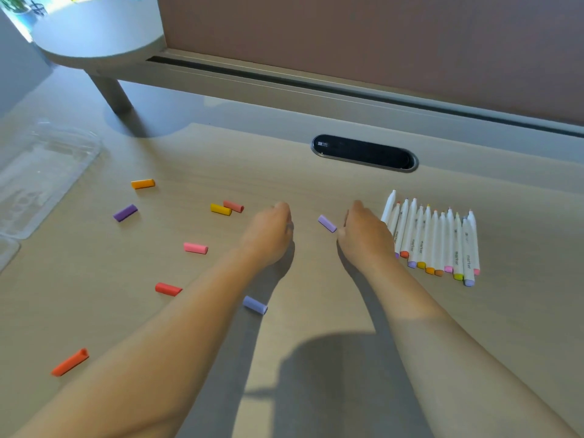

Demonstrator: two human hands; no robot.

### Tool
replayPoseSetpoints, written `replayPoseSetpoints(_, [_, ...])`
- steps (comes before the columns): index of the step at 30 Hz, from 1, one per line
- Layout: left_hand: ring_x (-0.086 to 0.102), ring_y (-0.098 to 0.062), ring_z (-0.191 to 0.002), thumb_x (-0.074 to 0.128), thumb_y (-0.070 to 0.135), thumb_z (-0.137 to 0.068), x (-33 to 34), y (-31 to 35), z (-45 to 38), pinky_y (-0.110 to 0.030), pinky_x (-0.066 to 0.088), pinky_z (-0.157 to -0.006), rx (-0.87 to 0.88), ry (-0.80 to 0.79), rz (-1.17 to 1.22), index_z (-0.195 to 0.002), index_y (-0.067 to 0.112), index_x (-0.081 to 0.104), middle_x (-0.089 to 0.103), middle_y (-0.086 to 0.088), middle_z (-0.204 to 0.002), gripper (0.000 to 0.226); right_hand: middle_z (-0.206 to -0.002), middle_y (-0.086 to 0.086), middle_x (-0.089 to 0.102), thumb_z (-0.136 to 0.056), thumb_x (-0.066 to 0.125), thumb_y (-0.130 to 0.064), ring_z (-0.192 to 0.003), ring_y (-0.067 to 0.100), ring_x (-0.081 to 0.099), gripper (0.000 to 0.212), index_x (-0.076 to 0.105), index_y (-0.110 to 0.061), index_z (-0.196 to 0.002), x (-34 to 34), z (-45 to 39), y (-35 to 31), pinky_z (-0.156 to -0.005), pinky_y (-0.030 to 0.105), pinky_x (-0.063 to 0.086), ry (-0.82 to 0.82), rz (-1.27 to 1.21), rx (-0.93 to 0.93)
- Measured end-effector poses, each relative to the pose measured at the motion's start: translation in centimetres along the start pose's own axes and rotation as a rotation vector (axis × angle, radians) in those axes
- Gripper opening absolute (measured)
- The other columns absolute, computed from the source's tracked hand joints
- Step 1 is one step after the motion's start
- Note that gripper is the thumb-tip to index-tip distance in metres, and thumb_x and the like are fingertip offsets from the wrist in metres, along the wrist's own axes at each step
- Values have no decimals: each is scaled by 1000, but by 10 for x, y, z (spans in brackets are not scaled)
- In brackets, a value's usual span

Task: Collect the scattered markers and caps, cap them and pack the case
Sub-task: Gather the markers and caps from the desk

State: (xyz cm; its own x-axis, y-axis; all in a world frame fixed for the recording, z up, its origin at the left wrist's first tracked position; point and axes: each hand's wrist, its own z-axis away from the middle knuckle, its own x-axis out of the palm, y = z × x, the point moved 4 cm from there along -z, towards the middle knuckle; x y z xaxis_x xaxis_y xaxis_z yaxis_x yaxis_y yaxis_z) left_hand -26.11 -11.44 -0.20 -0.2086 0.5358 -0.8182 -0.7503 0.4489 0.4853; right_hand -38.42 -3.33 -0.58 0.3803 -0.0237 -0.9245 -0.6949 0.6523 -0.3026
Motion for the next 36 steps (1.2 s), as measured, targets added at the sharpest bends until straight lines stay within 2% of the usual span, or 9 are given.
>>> replayPoseSetpoints(6, [48,-30,-108,54,26,-90,-14,-36,11,-38,42,-90,-99,61,2,-112,3,49,46,-13,-120,32,-88,2,48,-94,45,-22,-82,26,47,13,47,-10,-92,15,-10,-14,-63,28,33,-60,-144,-70])
replayPoseSetpoints(11, [40,-18,-92,66,37,-80,-17,-62,30,-26,33,-75,-192,2,-7,-107,8,49,41,-3,-104,44,-80,8,42,-93,44,-19,-77,26,40,19,43,-7,-79,27,-15,-25,-60,27,29,-107,-90,-39])
replayPoseSetpoints(13, [43,-20,-93,69,36,-78,-12,-65,35,-28,35,-76,-191,-43,-23,-101,10,49,40,-2,-99,40,-89,15,48,-93,40,-14,-78,28,41,15,48,-2,-90,31,-13,-31,-64,29,31,-114,-89,-23])
replayPoseSetpoints(22, [51,-30,-110,46,27,-95,-3,-69,41,-34,41,-82,-155,-109,-192,-118,3,45,49,-13,-124,33,-96,13,52,-91,33,-5,-91,31,50,18,48,-1,-101,34,13,-46,-73,32,37,-90,-243,-76])
replayPoseSetpoints(25, [54,-32,-90,42,23,-95,-8,-77,50,-31,36,-69,-143,-64,-111,-92,10,42,56,-12,-92,13,-109,16,59,-86,33,1,-102,33,51,25,54,1,-100,39,33,-54,-82,34,41,-52,-279,-76])
replayPoseSetpoints(27, [45,-26,-72,41,20,-95,-13,-85,60,-29,32,-61,-136,-42,-63,-72,18,29,41,-4,-70,26,-112,14,61,-86,32,0,-103,31,51,28,55,-2,-101,42,50,-61,-81,33,41,-46,-267,-74])
replayPoseSetpoints(30, [47,-27,-87,38,15,-96,-25,-95,78,-28,36,-69,-76,-20,32,-98,14,46,54,-8,-94,8,-115,6,59,-88,33,-7,-101,27,51,27,55,-10,-103,53,73,-72,-76,30,38,-79,-189,-69])
replayPoseSetpoints(32, [49,-30,-107,35,15,-97,-35,-104,89,-30,39,-85,-51,-13,7,-125,9,42,52,-12,-119,29,-109,2,55,-89,42,-22,-89,21,50,14,52,-14,-95,61,87,-80,-71,28,36,-103,-136,-77])
replayPoseSetpoints(36, [49,-30,-101,37,21,-97,-52,-130,101,-34,40,-85,-72,15,-66,-115,9,48,51,-14,-118,24,-85,-6,39,-76,65,-40,-67,10,43,36,35,-23,-68,73,106,-90,-53,24,29,-149,-101,-55])
